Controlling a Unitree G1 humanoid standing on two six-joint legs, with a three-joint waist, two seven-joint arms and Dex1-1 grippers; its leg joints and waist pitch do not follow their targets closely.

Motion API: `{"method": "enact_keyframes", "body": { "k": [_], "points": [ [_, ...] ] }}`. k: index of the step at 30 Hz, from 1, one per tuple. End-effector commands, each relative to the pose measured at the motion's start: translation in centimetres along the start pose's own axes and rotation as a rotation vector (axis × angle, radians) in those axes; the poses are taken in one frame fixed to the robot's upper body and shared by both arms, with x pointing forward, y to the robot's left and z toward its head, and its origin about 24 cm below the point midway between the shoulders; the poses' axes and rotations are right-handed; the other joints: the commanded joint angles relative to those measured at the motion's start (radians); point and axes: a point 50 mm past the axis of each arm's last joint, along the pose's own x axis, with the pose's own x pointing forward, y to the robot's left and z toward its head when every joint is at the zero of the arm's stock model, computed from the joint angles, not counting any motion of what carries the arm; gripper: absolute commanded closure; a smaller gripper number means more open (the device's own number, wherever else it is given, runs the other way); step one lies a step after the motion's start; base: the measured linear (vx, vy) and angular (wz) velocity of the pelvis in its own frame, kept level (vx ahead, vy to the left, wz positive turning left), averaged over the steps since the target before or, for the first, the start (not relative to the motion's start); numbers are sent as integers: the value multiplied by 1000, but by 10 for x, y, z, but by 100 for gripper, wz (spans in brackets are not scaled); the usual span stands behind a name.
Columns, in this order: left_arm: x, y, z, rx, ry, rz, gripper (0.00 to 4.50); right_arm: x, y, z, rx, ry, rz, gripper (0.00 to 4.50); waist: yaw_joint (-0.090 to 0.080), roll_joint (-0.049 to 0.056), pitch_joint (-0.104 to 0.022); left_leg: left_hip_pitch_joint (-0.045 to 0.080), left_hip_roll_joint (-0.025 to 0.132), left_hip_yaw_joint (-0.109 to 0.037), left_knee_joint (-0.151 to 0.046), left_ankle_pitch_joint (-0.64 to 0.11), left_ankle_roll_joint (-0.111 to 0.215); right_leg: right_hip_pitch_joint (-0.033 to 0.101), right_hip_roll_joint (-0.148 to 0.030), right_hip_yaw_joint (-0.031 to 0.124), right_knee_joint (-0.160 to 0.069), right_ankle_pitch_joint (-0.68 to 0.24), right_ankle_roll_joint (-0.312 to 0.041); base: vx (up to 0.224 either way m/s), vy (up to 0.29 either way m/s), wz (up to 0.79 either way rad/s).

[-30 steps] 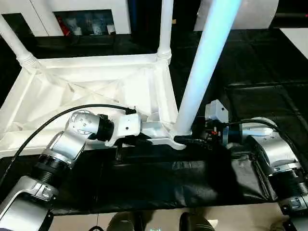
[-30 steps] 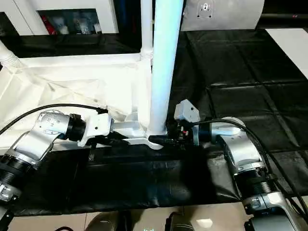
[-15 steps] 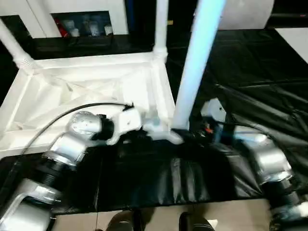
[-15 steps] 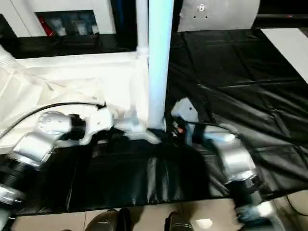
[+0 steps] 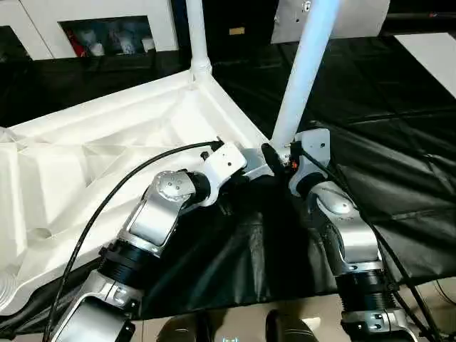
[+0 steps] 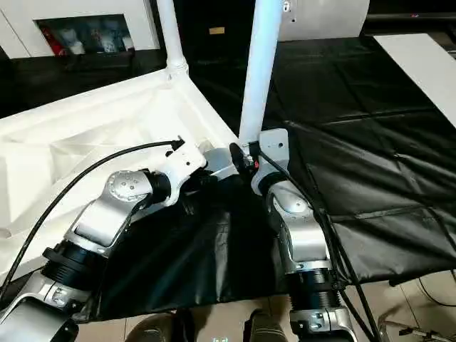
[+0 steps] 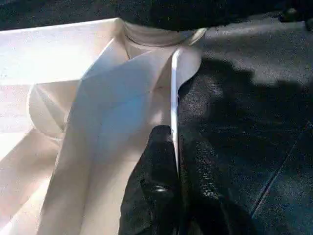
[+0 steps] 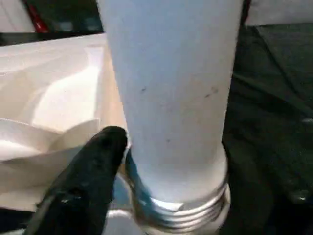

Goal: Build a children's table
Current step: Rotate leg to tighten

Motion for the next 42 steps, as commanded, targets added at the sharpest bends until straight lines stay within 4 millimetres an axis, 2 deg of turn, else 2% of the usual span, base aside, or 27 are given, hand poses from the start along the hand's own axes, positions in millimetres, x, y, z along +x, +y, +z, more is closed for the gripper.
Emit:
{"method": "enact_keyframes", "body": {
  "k": [1, 2, 3, 5, 8, 9, 10, 12, 14, 16, 19, 24, 32, 36, 38, 39, 42],
  "points": [
    [-3, 1, 5, 67, -21, -11, 450, -2, 17, -7, 8, 20, 155, 79, 2, -8, -70, 34, 118, -63, -73, -93, 109, 36, -80, 41, -48, 52, -233, 0, 0, 0],
    [-6, 2, 2, 77, -14, -24, 450, -4, 12, -6, -12, 15, 158, 71, 0, -9, -69, 32, 117, -64, -73, -89, 113, 38, -80, 40, -48, 56, -235, 0, 0, 0],
    [-9, 3, -1, 92, -17, -45, 450, -6, 6, -6, -29, 11, 175, 67, -2, -11, -70, 34, 117, -63, -72, -97, 119, 40, -79, 39, -50, 49, -238, 0, 0, 0],
    [-12, 3, -3, 106, -17, -69, 450, -9, 1, -4, -51, 7, 199, 47, -2, -8, -71, 34, 118, -62, -70, -91, 122, 39, -80, 40, -48, 53, -246, 0, 0, 0],
    [-24, 4, -13, 150, -7, -179, 450, -21, -16, 1, -159, 12, 377, 22, 1, -8, -78, 35, 116, -60, -60, -39, 150, 42, -79, 37, -36, 137, -261, 0, 0, 0],
    [-24, 4, -13, 150, -7, -179, 450, -21, -16, 1, -159, 12, 377, 14, 3, -8, -79, 33, 117, -59, -56, -23, 166, 42, -78, 35, -31, 167, -265, 0, 0, 0],
    [-29, 4, -19, 176, -2, -243, 450, -27, -22, 3, -200, 35, 484, 6, 4, -8, -81, 33, 117, -59, -53, -15, 179, 43, -79, 34, -28, 180, -271, 0, 0, 0],
    [-32, 4, -22, 190, -8, -293, 450, -31, -26, 4, -220, 53, 545, 6, 7, -7, -80, 34, 118, -58, -53, -25, 188, 42, -78, 32, -29, 168, -278, 0, 0, 0],
    [-36, 5, -24, 197, -27, -339, 450, -33, -31, 5, -246, 75, 611, 6, 12, -5, -80, 38, 121, -57, -54, -31, 184, 39, -76, 30, -28, 143, -285, 0, 0, 0],
    [-37, 6, -24, 202, -31, -365, 450, -34, -34, 6, -278, 94, 649, 6, 20, -3, -80, 41, 123, -56, -55, -55, 162, 34, -74, 29, -28, 98, -297, 0, 0, 0],
    [-42, 7, -27, 248, -6, -465, 450, -35, -41, 8, -325, 144, 769, 6, 30, -9, -77, 44, 123, -52, -58, -112, 130, 34, -77, 31, -33, 25, -301, 0, 0, 0],
    [-43, 9, -26, 273, -5, -503, 450, -36, -40, 10, -323, 144, 843, 6, 36, -12, -76, 42, 125, -52, -62, -169, 103, 32, -82, 35, -40, -55, -290, 0, 0, 0],
    [-40, 13, -26, 301, -7, -516, 450, -34, -39, 10, -321, 166, 938, 92, 40, -15, -77, 40, 124, -50, -63, -176, 95, 28, -84, 37, -43, -83, -280, 0, 0, 0],
    [-40, 13, -27, 301, -6, -519, 450, -33, -39, 11, -320, 162, 945, 118, 45, -15, -78, 40, 125, -49, -62, -155, 104, 27, -83, 37, -40, -54, -280, 0, 0, 0],
    [-40, 13, -28, 300, -5, -520, 450, -33, -39, 10, -318, 164, 948, 147, 46, -14, -78, 40, 125, -49, -62, -151, 107, 26, -82, 36, -39, -51, -282, 0, 0, 0],
    [-40, 13, -28, 300, -5, -522, 450, -33, -39, 10, -317, 165, 950, 147, 45, -17, -76, 39, 124, -49, -62, -154, 109, 26, -82, 36, -41, -58, -283, 0, 0, 0],
    [-41, 14, -30, 291, -2, -520, 450, -33, -38, 5, -300, 180, 962, 168, 46, -16, -74, 40, 126, -50, -65, -174, 102, 25, -83, 37, -44, -97, -276, 0, 0, 0]
  ]
}}
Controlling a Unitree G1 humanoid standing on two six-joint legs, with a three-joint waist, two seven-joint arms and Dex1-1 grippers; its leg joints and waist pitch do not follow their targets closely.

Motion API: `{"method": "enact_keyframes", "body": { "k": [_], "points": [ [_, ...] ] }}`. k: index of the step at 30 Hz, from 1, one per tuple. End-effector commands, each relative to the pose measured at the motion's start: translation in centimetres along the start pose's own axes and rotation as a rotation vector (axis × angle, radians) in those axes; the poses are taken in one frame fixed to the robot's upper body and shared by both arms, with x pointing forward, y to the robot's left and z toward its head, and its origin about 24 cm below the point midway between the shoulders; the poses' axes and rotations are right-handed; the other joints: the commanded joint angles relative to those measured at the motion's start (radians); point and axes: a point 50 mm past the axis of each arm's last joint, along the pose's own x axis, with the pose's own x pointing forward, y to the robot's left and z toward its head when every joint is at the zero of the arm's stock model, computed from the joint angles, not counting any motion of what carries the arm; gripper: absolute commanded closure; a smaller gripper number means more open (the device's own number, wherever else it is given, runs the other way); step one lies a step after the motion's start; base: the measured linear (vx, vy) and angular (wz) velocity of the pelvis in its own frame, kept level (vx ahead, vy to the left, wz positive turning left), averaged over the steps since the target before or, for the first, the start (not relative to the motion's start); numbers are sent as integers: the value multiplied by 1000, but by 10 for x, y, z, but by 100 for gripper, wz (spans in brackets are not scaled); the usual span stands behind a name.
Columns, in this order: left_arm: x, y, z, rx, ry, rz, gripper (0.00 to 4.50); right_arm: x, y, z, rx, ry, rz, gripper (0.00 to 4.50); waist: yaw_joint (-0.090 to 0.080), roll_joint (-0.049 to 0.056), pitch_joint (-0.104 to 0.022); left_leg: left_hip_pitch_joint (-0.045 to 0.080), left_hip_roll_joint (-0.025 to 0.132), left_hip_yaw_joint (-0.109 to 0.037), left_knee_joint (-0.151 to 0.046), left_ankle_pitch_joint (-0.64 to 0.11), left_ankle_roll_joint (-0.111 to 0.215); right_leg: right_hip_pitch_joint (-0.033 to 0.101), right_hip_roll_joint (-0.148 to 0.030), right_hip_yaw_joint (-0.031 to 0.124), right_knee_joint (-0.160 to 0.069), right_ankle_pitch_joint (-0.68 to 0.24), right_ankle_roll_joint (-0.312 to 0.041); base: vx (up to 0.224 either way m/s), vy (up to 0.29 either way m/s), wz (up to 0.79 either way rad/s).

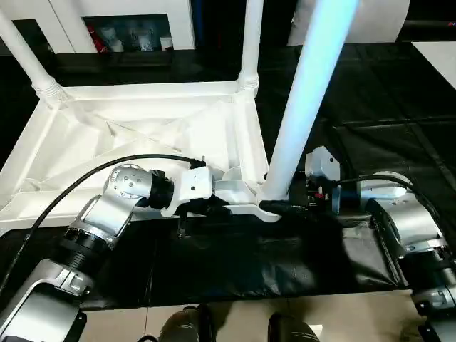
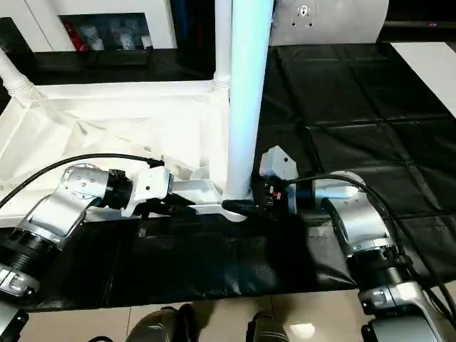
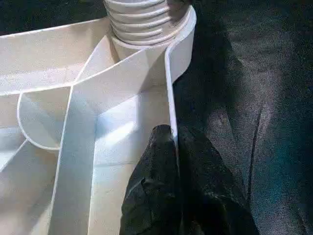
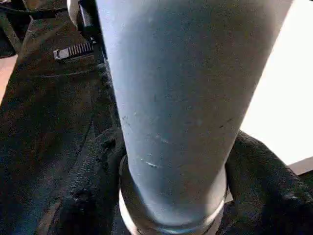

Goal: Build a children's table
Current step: Rotate leg to tighten

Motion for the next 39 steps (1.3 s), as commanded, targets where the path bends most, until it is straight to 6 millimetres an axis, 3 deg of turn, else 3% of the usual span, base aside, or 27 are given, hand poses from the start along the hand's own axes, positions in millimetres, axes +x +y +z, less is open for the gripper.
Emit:
{"method": "enact_keyframes", "body": {
  "k": [1, 6, 9, 11, 12, 13, 14, 15, 17, 19, 21, 26, 28, 31, 32, 34, 39],
  "points": [
    [3, -2, 0, 22, 26, -40, 450, 3, 5, -4, 19, -4, 34, 175, -4, -15, -74, 50, 122, -57, -85, -185, 85, 31, -78, 38, -61, -111, -265, 0, 0, 0],
    [5, -1, 1, -18, 4, 10, 450, 10, 12, -9, 75, -20, 5, 181, -2, -14, -71, 49, 125, -58, -88, -192, 80, 30, -80, 41, -65, -121, -260, 0, 0, 0],
    [11, 2, 7, -74, -27, 94, 450, 21, 18, -13, 149, -40, -75, 182, -6, -13, -67, 50, 126, -60, -95, -227, 60, 25, -78, 42, -68, -173, -253, 0, 0, 0],
    [15, 6, 13, -104, -40, 166, 450, 29, 20, -17, 198, -43, -164, 183, -11, -16, -60, 50, 123, -69, -101, -316, 7, 22, -85, 46, -82, -319, -217, 0, 0, 0],
    [19, 8, 18, -137, -61, 211, 450, 35, 20, -19, 233, -52, -240, 183, -11, -9, -56, 50, 126, -70, -106, -322, -10, 19, -85, 48, -81, -331, -209, 0, 0, 0],
    [20, 9, 20, -146, -66, 223, 450, 36, 20, -19, 244, -56, -264, 183, -16, -11, -56, 54, 124, -72, -109, -359, -34, 11, -82, 48, -86, -371, -193, 0, 0, 0],
    [25, 10, 26, -177, -79, 269, 450, 43, 18, -20, 290, -73, -359, 183, -18, -13, -56, 54, 123, -76, -109, -375, -42, 11, -84, 47, -89, -393, -183, 0, 0, 0],
    [25, 10, 26, -177, -79, 269, 450, 43, 18, -20, 290, -73, -359, 183, -22, -10, -55, 54, 126, -77, -112, -382, -56, 11, -83, 49, -86, -391, -180, 0, 0, 0],
    [36, 18, 38, -236, -93, 397, 450, 54, 12, -19, 369, -99, -554, 183, -37, -7, -56, 48, 124, -82, -123, -395, -88, 11, -77, 44, -84, -355, -164, 0, 0, 0],
    [42, 22, 45, -270, -101, 476, 450, 61, 9, -18, 416, -116, -657, 184, -47, -6, -57, 56, 120, -79, -125, -428, -114, 3, -72, 44, -88, -325, -154, 0, 0, 0],
    [52, 25, 56, -301, -119, 558, 450, 70, 6, -15, 473, -143, -772, 184, -51, -7, -57, 56, 116, -76, -122, -407, -101, 6, -77, 47, -96, -289, -150, 0, 0, 0],
    [66, 24, 75, -297, -143, 634, 450, 85, 4, -5, 547, -208, -913, 184, -50, -7, -60, 51, 117, -68, -118, -295, -30, 13, -73, 46, -96, -166, -154, 0, 0, 0],
    [66, 22, 75, -288, -133, 620, 450, 85, 3, -1, 553, -247, -915, 141, -50, -8, -64, 50, 115, -62, -111, -258, 4, 17, -74, 44, -94, -117, -163, 0, 0, 0],
    [57, 21, 63, -247, -91, 587, 450, 77, 1, -1, 502, -254, -895, 116, -49, -8, -67, 43, 112, -61, -104, -204, 48, 23, -73, 42, -89, -61, -176, 0, 0, 0],
    [55, 21, 61, -243, -84, 585, 450, 75, 1, -1, 494, -254, -892, 116, -51, -10, -69, 37, 110, -62, -100, -162, 73, 31, -75, 40, -81, -13, -187, 0, 0, 0],
    [51, 19, 53, -234, -52, 557, 450, 66, 0, -1, 428, -247, -884, 89, -51, -10, -73, 39, 111, -58, -91, -80, 114, 33, -72, 37, -71, 81, -215, 0, 0, 0],
    [34, 13, 33, -190, -5, 471, 450, 32, -6, 0, 270, -258, -795, 43, -48, -10, -71, 41, 113, -56, -88, -88, 134, 37, -72, 34, -71, 59, -237, 0, 0, 0]
  ]
}}
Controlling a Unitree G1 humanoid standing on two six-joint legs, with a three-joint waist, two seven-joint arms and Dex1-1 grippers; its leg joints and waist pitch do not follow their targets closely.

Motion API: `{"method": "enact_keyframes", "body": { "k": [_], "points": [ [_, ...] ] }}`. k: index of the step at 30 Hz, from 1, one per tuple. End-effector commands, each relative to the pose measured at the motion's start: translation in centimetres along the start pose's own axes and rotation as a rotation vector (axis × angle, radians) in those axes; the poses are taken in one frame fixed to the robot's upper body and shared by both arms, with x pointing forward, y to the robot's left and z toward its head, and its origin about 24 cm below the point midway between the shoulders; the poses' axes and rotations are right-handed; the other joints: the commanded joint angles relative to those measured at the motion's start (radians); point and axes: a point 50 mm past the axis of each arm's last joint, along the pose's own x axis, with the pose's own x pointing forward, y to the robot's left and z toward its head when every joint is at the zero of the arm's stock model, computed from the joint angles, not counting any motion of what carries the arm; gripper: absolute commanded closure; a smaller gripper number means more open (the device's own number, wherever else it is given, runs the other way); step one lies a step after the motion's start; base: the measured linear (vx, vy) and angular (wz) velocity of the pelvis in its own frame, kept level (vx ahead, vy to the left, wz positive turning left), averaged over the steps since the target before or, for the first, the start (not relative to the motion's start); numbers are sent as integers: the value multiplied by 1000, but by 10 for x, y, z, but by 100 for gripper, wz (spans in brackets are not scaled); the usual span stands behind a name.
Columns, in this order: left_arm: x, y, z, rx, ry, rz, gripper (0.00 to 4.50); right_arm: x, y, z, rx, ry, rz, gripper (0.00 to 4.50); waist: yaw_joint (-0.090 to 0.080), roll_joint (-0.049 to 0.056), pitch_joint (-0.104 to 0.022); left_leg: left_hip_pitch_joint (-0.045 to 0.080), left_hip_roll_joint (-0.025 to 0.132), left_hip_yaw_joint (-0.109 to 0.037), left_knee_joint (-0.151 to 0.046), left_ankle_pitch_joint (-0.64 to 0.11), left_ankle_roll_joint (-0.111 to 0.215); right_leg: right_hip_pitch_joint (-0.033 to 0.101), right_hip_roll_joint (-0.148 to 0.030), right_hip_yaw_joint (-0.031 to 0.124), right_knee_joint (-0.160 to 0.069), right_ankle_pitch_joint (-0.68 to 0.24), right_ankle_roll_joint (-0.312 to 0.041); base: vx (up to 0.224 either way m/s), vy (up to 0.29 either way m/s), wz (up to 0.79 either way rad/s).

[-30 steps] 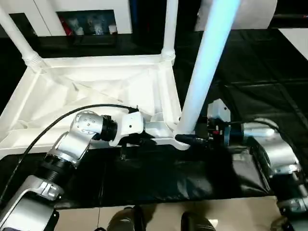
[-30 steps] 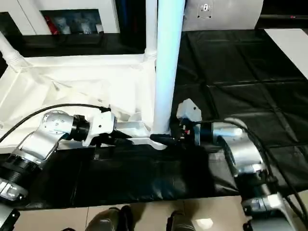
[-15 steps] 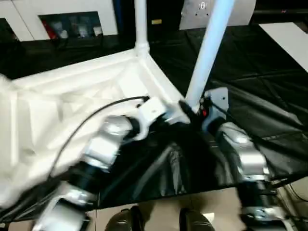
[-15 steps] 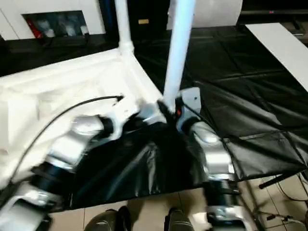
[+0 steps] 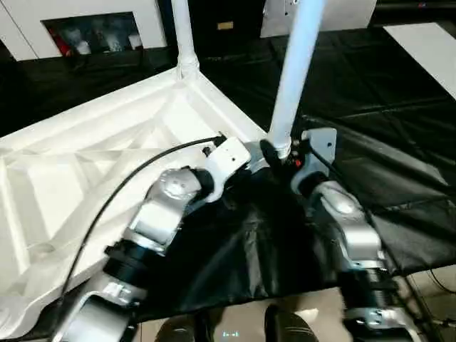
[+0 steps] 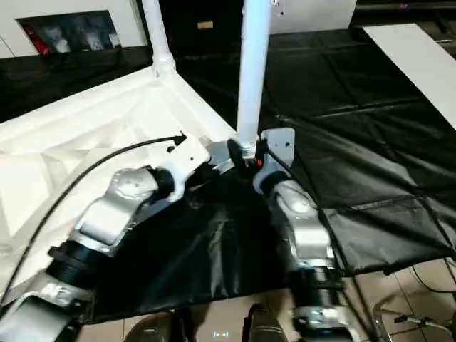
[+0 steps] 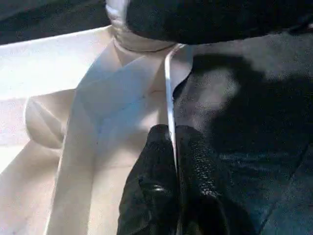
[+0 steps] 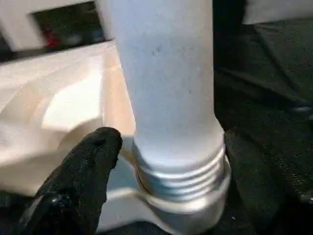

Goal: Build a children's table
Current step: Rotate leg to tighten

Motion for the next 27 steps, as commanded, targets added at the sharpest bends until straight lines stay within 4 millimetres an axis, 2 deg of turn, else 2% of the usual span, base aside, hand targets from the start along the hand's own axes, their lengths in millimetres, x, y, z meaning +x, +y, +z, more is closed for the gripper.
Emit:
{"method": "enact_keyframes", "body": {
  "k": [1, 3, 4, 6, 9, 11, 15, 16, 17, 19, 22, 23, 24, 27],
  "points": [
    [-7, 1, 2, 54, -27, -41, 450, -5, -1, 6, -14, -34, 79, 39, 7, -6, -72, 45, 112, -62, -64, -101, 131, 46, -72, 35, -40, 31, -262, 0, 0, 0],
    [-11, 2, -3, 67, -19, -74, 450, -9, -7, 11, -58, -38, 124, 33, 6, -5, -72, 47, 114, -61, -65, -96, 130, 43, -69, 33, -37, 30, -270, 0, 0, 0],
    [-13, 3, -5, 86, -19, -91, 450, -12, -10, 13, -72, -38, 155, 9, 8, -5, -71, 49, 113, -62, -65, -109, 127, 43, -67, 32, -39, 16, -270, 0, 0, 0],
    [-16, 5, -9, 101, -15, -118, 450, -16, -15, 17, -105, -34, 200, 9, 10, -5, -70, 51, 114, -61, -67, -121, 119, 43, -68, 33, -39, 1, -271, 0, 0, 0],
    [-28, 5, -21, 165, 4, -256, 450, -29, -24, 18, -183, 32, 410, 9, 15, -5, -72, 55, 114, -59, -65, -129, 115, 44, -69, 33, -38, 1, -275, 0, 0, 0],
    [-32, 6, -24, 172, 10, -309, 450, -33, -25, 18, -200, 69, 504, 9, 19, -8, -70, 55, 113, -58, -64, -129, 120, 44, -68, 32, -36, 9, -279, 0, 0, 0],
    [-36, 6, -27, 185, 11, -385, 450, -35, -24, 17, -219, 117, 613, 9, 34, -8, -73, 57, 118, -54, -63, -119, 118, 41, -69, 32, -31, 7, -296, 0, 0, 0],
    [-39, 4, -30, 209, 27, -459, 450, -34, -23, 16, -246, 156, 664, 9, 36, -8, -73, 57, 117, -55, -63, -119, 116, 40, -69, 31, -30, 1, -298, 0, 0, 0],
    [-40, 3, -31, 215, 32, -483, 450, -33, -23, 16, -255, 165, 675, 9, 37, -13, -73, 58, 118, -54, -63, -121, 116, 39, -68, 31, -31, -5, -298, 0, 0, 0],
    [-41, 2, -31, 226, 31, -517, 450, -33, -23, 16, -265, 173, 701, 9, 40, -10, -72, 58, 119, -53, -64, -129, 104, 38, -71, 33, -31, -25, -298, 0, 0, 0],
    [-42, 1, -32, 264, 29, -584, 450, -34, -21, 15, -247, 203, 811, 9, 48, -9, -72, 60, 118, -53, -66, -159, 92, 37, -71, 33, -35, -59, -294, 0, 0, 0],
    [-42, 1, -31, 269, 30, -591, 450, -34, -21, 15, -248, 206, 820, 9, 48, -14, -71, 60, 119, -52, -66, -160, 92, 37, -71, 33, -35, -60, -293, 0, 0, 0],
    [-42, 1, -31, 287, 38, -609, 450, -35, -20, 14, -250, 228, 861, 9, 50, -12, -72, 59, 119, -53, -66, -158, 90, 37, -72, 33, -34, -59, -294, 0, 0, 0],
    [-42, 2, -31, 307, 47, -625, 450, -35, -19, 13, -263, 251, 902, 43, 54, -12, -71, 61, 120, -52, -68, -175, 79, 34, -73, 34, -36, -82, -290, 0, 0, 0]
  ]
}}
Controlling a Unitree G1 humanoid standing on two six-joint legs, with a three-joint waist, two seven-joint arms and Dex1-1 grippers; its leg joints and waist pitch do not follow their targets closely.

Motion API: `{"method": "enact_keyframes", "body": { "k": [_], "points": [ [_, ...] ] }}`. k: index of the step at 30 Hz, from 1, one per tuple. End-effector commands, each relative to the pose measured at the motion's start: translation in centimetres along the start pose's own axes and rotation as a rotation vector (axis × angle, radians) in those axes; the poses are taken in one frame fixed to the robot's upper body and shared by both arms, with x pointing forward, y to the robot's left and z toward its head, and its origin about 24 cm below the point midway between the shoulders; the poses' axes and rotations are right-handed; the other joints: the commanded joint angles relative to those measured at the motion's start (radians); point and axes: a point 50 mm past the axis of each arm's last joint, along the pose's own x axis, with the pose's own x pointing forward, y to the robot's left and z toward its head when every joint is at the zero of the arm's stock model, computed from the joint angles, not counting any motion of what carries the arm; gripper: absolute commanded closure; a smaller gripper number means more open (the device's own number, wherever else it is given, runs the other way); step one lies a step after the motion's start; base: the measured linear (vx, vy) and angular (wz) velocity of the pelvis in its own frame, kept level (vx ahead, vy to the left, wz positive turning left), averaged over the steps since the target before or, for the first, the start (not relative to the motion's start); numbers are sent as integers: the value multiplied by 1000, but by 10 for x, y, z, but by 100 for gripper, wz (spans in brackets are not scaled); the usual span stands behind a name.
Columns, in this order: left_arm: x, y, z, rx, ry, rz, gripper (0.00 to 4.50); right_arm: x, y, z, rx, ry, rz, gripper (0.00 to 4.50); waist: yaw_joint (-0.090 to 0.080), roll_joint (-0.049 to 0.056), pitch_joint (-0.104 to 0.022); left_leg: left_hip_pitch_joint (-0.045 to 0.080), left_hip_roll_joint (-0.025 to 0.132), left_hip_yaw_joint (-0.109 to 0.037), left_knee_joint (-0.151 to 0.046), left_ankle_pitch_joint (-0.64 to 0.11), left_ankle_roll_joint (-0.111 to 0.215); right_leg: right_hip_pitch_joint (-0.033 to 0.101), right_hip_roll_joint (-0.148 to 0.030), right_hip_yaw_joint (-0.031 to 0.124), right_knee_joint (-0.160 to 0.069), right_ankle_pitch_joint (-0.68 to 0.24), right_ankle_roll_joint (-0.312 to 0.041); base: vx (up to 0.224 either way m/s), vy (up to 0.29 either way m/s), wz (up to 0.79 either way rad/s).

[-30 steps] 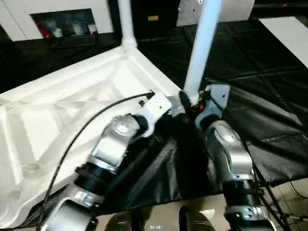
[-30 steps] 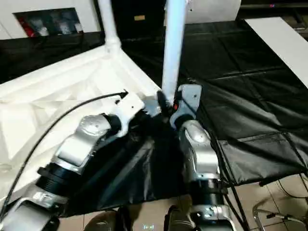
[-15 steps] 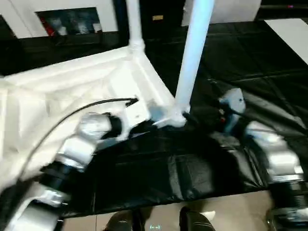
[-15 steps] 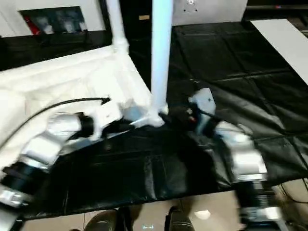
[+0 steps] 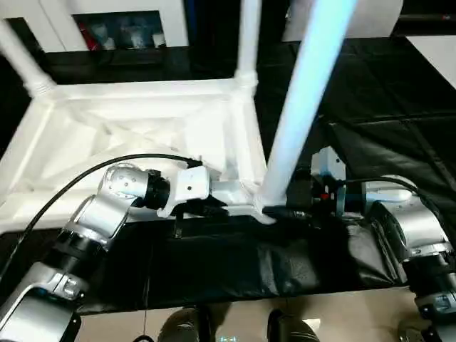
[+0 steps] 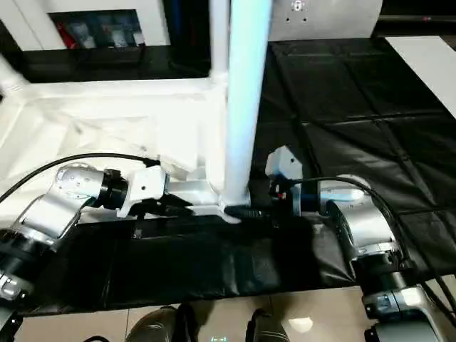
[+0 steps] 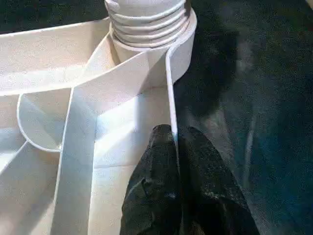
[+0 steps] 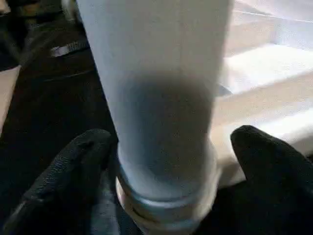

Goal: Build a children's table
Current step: Rotate leg to tighten

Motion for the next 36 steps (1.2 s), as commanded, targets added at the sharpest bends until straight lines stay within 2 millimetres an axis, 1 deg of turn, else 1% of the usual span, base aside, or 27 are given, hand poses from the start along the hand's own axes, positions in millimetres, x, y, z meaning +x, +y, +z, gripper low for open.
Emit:
{"method": "enact_keyframes", "body": {
  "k": [1, 2, 3, 4, 6, 7, 8, 11, 12, 13, 14, 16, 18, 21, 23, 25, 26, 27, 28, 29, 30, 31, 32, 33, 34, 35, 36],
  "points": [
    [7, -6, -2, 45, 50, -97, 450, 0, 1, 0, -16, 19, 51, 43, -8, -13, -72, 59, 121, -54, -79, -176, 76, 28, -72, 35, -39, -88, -283, 0, 0, 0],
    [7, -5, -2, 50, 54, -103, 450, 0, 2, 0, -18, 22, 66, 50, -6, -12, -72, 59, 121, -55, -79, -175, 75, 29, -73, 34, -39, -89, -283, 0, 0, 0],
    [6, -4, -2, 53, 57, -110, 450, 1, 2, 0, -18, 25, 82, 70, -6, -12, -73, 59, 120, -54, -78, -175, 75, 28, -73, 35, -39, -91, -283, 0, 0, 0],
    [6, -4, -2, 53, 57, -111, 450, 1, 2, 0, -18, 25, 82, 77, -6, -12, -72, 57, 122, -55, -80, -176, 73, 30, -74, 35, -38, -92, -284, 0, 0, 0],
    [6, -4, -2, 57, 58, -119, 450, 2, 2, 1, -20, 25, 92, 87, -7, -13, -73, 59, 121, -54, -79, -176, 70, 29, -74, 35, -38, -90, -287, 0, 0, 0],
    [6, -4, -3, 60, 57, -126, 450, 3, 2, 1, -21, 24, 102, 109, -7, -13, -73, 58, 120, -54, -78, -175, 71, 29, -75, 35, -39, -90, -290, 0, 0, 0],
    [6, -4, -3, 61, 57, -127, 450, 3, 1, 1, -21, 24, 104, 109, -6, -13, -72, 58, 120, -54, -78, -173, 72, 29, -75, 35, -39, -87, -290, 0, 0, 0],
    [6, -3, -3, 67, 58, -133, 450, 3, 1, 2, -20, 23, 123, 142, -6, -13, -73, 59, 122, -54, -78, -170, 71, 29, -75, 35, -37, -82, -291, 0, 0, 0],
    [6, -3, -3, 68, 58, -135, 450, 3, 1, 2, -20, 23, 125, 142, -5, -13, -73, 60, 122, -53, -78, -169, 72, 28, -75, 35, -37, -76, -292, 0, 0, 0],
    [5, -3, -3, 68, 58, -135, 450, 3, 1, 2, -20, 24, 127, 162, -4, -14, -73, 59, 122, -53, -77, -161, 76, 29, -75, 35, -36, -68, -294, 0, 0, 0],
    [5, -3, -4, 68, 59, -136, 450, 4, 1, 1, -20, 28, 131, 169, -4, -14, -73, 58, 122, -53, -77, -158, 78, 30, -75, 35, -36, -65, -294, 0, 0, 0],
    [5, -3, -4, 69, 59, -138, 450, 4, 2, 1, -20, 31, 136, 173, -4, -13, -72, 58, 122, -53, -78, -166, 79, 28, -74, 35, -37, -78, -294, 0, 0, 0],
    [5, -4, -5, 65, 58, -138, 450, 4, 4, -1, -15, 37, 146, 185, -4, -14, -71, 59, 123, -53, -80, -180, 73, 28, -75, 35, -39, -96, -292, 0, 0, 0],
    [6, -4, -5, 54, 52, -115, 450, 6, 6, -3, -10, 41, 136, 187, -4, -14, -71, 60, 123, -53, -80, -181, 68, 27, -75, 36, -39, -97, -291, 0, 0, 0],
    [10, -4, -2, 20, 36, -64, 450, 11, 8, -7, 8, 34, 76, 187, -3, -12, -70, 59, 125, -54, -83, -178, 63, 26, -74, 36, -38, -93, -291, 0, 0, 0],
    [13, -3, 2, -6, 22, -23, 450, 17, 8, -8, 32, 16, 19, 188, -5, -13, -67, 57, 125, -55, -86, -211, 53, 26, -77, 38, -44, -137, -286, 0, 0, 0],
    [17, -1, 7, -36, 5, 22, 450, 24, 9, -9, 71, -10, -60, 188, -7, -14, -63, 56, 126, -56, -91, -241, 41, 26, -79, 41, -49, -183, -277, 0, 0, 0],
    [18, -1, 7, -39, 4, 27, 450, 24, 9, -9, 75, -12, -69, 188, -11, -15, -59, 57, 127, -60, -96, -281, 20, 21, -79, 43, -57, -252, -264, 0, 0, 0],
    [22, 1, 14, -70, -29, 74, 450, 32, 9, -9, 116, -42, -143, 188, -14, -9, -60, 56, 122, -69, -97, -324, -8, 25, -83, 41, -61, -329, -243, 0, 0, 0],
    [22, 1, 14, -70, -29, 74, 450, 32, 9, -9, 116, -42, -143, 188, -17, -11, -57, 56, 125, -68, -103, -338, -23, 23, -82, 43, -63, -345, -230, 0, 0, 0],
    [29, 5, 23, -99, -43, 147, 450, 44, 10, -8, 181, -82, -249, 188, -18, -12, -57, 64, 122, -70, -103, -376, -43, 13, -80, 44, -70, -389, -212, 0, 0, 0],
    [32, 8, 26, -114, -51, 180, 450, 49, 10, -8, 209, -98, -296, 188, -25, -12, -54, 62, 121, -74, -105, -398, -65, 8, -81, 47, -71, -409, -203, 0, 0, 0],
    [35, 10, 29, -128, -57, 209, 450, 54, 11, -8, 236, -111, -338, 188, -33, -11, -52, 56, 122, -79, -109, -419, -85, 10, -82, 47, -72, -431, -187, 0, 0, 0],
    [42, 15, 36, -163, -62, 290, 450, 65, 12, -8, 287, -132, -433, 188, -35, -12, -54, 58, 120, -80, -109, -432, -91, 6, -80, 45, -73, -443, -179, 0, 0, 0],
    [42, 15, 36, -163, -62, 290, 450, 65, 12, -8, 287, -132, -433, 188, -41, -13, -53, 58, 119, -81, -110, -448, -103, 2, -80, 47, -75, -455, -169, 0, 0, 0],
    [44, 16, 38, -170, -63, 303, 450, 67, 12, -8, 294, -135, -452, 188, -42, -15, -54, 60, 117, -84, -108, -457, -105, 2, -82, 45, -77, -468, -162, 0, 0, 0],
    [50, 19, 43, -201, -70, 355, 450, 74, 12, -8, 327, -147, -528, 189, -46, -13, -52, 59, 117, -81, -109, -457, -106, -1, -81, 49, -80, -468, -151, 0, 0, 0]
  ]
}}
